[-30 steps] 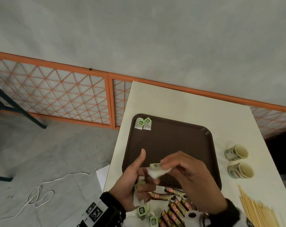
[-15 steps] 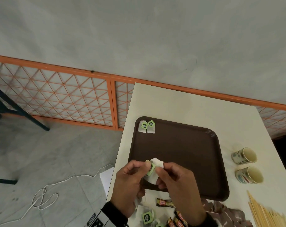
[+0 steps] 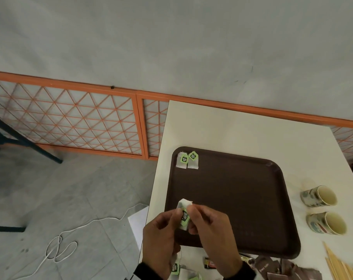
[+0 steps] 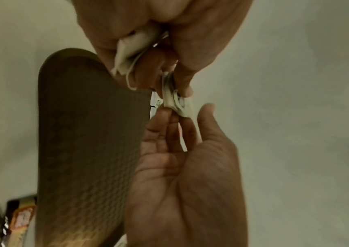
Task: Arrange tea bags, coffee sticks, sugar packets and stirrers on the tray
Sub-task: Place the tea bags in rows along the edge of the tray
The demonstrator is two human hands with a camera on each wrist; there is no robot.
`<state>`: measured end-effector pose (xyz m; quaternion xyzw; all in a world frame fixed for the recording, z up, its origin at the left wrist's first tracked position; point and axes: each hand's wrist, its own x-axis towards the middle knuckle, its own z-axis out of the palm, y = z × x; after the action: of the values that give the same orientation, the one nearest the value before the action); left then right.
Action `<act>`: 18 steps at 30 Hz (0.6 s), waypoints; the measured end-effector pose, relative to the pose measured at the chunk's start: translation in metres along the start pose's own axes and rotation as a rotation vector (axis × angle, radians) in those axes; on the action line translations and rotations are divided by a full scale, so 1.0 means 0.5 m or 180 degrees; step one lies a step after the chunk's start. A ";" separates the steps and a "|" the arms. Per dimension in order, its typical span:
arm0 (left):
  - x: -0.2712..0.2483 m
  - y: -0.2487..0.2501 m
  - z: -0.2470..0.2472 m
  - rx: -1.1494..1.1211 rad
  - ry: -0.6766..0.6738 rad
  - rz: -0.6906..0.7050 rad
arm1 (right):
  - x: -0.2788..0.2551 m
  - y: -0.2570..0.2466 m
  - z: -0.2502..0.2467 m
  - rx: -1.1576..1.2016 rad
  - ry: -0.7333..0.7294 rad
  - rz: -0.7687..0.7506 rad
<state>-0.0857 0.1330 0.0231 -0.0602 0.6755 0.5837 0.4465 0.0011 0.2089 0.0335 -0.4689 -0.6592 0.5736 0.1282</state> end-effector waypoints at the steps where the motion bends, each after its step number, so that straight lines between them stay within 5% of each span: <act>1: 0.006 0.002 0.001 -0.0085 -0.0032 -0.0078 | 0.004 -0.002 0.001 -0.0018 -0.0118 0.0023; 9: 0.052 0.015 -0.031 -0.0441 -0.0036 -0.0838 | 0.194 0.016 -0.027 -0.0381 -0.0269 0.0472; 18: 0.071 0.014 -0.115 -0.0296 0.0021 -0.0812 | 0.369 0.049 0.033 -0.0196 0.0099 0.1088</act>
<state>-0.1413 0.1024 -0.0003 -0.1682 0.6360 0.5527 0.5116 -0.0962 0.3371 -0.0612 -0.5868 -0.5851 0.5593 0.0246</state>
